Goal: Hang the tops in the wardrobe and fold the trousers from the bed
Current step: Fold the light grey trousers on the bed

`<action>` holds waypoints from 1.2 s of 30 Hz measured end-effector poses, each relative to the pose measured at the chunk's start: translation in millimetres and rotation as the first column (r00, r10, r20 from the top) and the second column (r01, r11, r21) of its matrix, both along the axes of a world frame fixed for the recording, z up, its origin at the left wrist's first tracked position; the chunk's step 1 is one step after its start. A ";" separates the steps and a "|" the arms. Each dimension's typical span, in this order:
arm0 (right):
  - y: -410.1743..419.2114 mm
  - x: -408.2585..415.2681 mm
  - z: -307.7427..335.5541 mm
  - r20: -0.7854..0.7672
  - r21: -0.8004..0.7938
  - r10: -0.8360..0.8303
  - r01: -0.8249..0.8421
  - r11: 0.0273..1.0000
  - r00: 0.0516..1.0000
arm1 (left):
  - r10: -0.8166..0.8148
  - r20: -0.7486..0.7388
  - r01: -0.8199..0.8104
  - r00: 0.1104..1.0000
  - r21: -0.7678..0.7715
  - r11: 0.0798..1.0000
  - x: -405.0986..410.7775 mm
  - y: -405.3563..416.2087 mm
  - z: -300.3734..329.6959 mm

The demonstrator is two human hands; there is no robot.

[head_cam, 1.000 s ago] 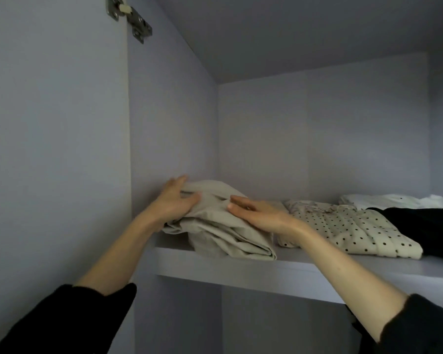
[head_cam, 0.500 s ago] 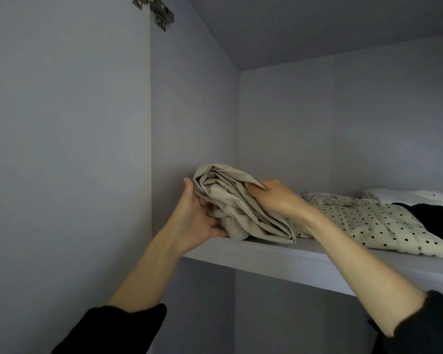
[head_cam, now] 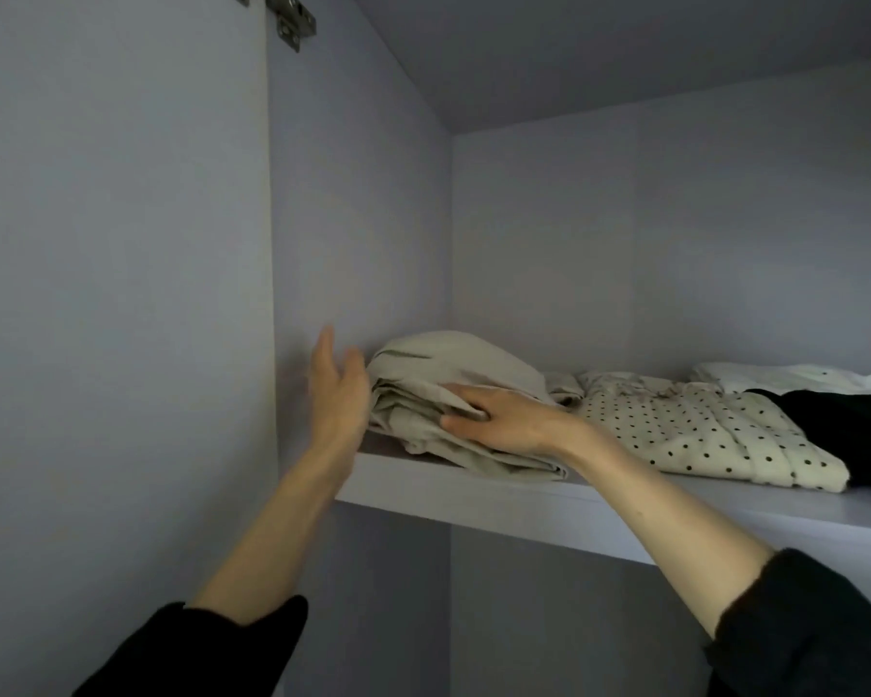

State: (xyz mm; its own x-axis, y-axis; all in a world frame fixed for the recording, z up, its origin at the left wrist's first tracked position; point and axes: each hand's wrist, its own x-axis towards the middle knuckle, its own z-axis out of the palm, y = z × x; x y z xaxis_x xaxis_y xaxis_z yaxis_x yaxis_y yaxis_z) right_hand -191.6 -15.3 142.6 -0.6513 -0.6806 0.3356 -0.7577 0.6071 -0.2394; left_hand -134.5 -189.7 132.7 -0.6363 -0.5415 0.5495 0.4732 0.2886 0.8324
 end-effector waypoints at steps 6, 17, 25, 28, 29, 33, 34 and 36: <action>-4.9 10.5 -8.4 -0.184 0.022 0.052 -0.049 0.999 0.982 | 0.136 0.296 0.158 0.945 -0.782 0.603 -12.5 -2.0 14.6; 32.7 -1.4 -11.1 -0.267 0.140 -0.135 0.177 0.974 0.954 | 0.111 0.496 0.392 0.861 -0.788 0.475 -56.1 -3.4 -4.0; 44.1 -32.5 -29.1 -0.176 0.199 -0.286 0.318 0.927 0.942 | 0.091 0.504 0.422 0.859 -0.797 0.433 -102.9 21.1 -15.3; 44.6 -31.2 -27.4 -0.123 0.179 -0.284 0.303 0.936 0.951 | 0.139 0.470 0.387 0.872 -0.834 0.393 -103.4 16.6 -17.8; 46.6 -28.1 -27.0 -0.112 0.178 -0.280 0.297 0.938 0.953 | 0.174 0.469 0.381 0.866 -0.844 0.378 -99.8 15.7 -20.5; 54.0 -3.8 -27.3 -0.153 0.136 -0.250 0.271 0.953 0.956 | 0.308 0.451 0.333 0.838 -0.869 0.365 -68.6 9.5 -35.2; 53.3 6.1 -28.7 -0.175 0.107 -0.234 0.254 0.961 0.957 | 0.306 0.441 0.314 0.844 -0.868 0.384 -51.7 7.0 -41.5; 47.4 22.0 -28.7 -0.202 0.053 -0.204 0.219 0.974 0.958 | 0.225 0.433 0.301 0.873 -0.841 0.451 -19.8 3.2 -48.9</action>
